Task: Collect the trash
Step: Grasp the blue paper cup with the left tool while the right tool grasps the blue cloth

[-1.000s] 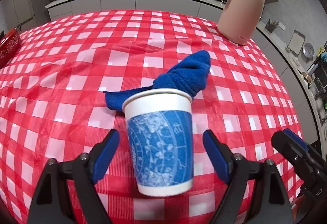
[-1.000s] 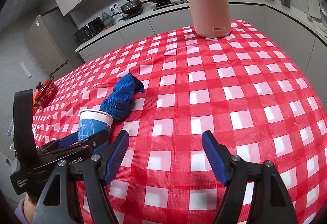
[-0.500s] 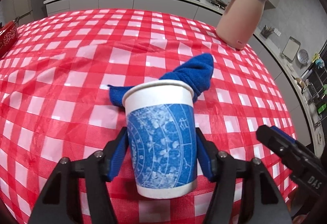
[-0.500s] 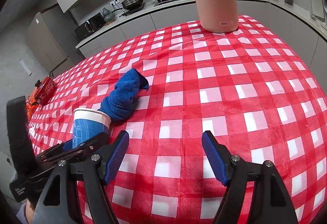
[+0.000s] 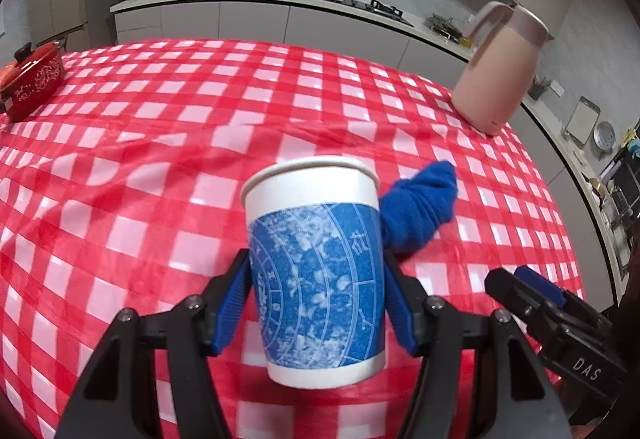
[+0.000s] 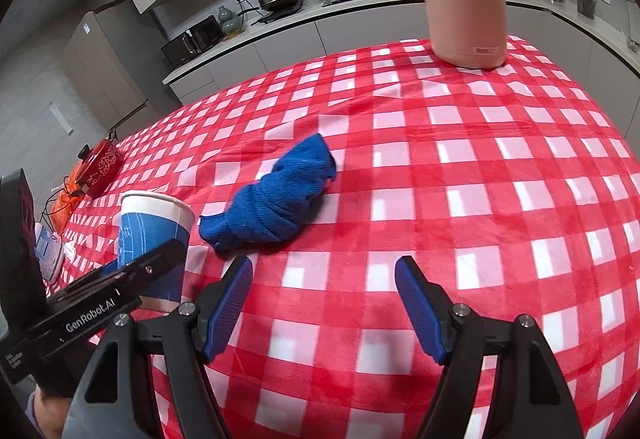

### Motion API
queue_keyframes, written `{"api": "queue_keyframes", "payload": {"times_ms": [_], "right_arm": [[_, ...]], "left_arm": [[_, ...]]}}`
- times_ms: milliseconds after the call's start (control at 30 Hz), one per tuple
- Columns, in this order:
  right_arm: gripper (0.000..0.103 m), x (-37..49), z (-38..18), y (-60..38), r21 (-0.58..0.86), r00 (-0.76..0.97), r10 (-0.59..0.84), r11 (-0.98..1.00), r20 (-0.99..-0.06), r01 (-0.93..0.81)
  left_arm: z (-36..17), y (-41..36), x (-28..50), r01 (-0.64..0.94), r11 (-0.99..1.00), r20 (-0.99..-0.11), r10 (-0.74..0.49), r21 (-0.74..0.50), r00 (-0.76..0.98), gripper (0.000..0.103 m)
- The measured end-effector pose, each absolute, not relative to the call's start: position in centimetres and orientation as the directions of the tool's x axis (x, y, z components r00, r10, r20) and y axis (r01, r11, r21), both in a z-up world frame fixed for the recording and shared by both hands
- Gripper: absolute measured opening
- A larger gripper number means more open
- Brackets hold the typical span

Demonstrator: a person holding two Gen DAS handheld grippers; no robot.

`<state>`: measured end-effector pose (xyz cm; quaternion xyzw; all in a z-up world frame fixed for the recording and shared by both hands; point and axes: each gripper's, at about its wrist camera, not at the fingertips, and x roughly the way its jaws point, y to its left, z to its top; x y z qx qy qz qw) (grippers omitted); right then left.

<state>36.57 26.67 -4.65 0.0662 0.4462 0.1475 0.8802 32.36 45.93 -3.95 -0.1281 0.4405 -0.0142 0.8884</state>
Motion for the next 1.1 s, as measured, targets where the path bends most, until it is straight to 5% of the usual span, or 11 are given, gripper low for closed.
{"api": "queue_keyframes", "payload": {"times_ms": [1100], "right_arm": [[0.074,43.9,-8.9,35.1,0.250,0.475,0.313,0.949,-0.822,-0.194]], "left_arm": [[-5.6,52.9,37.1,-0.131,0.955,-0.790,-0.140,-0.268,0.597,0.063]]}}
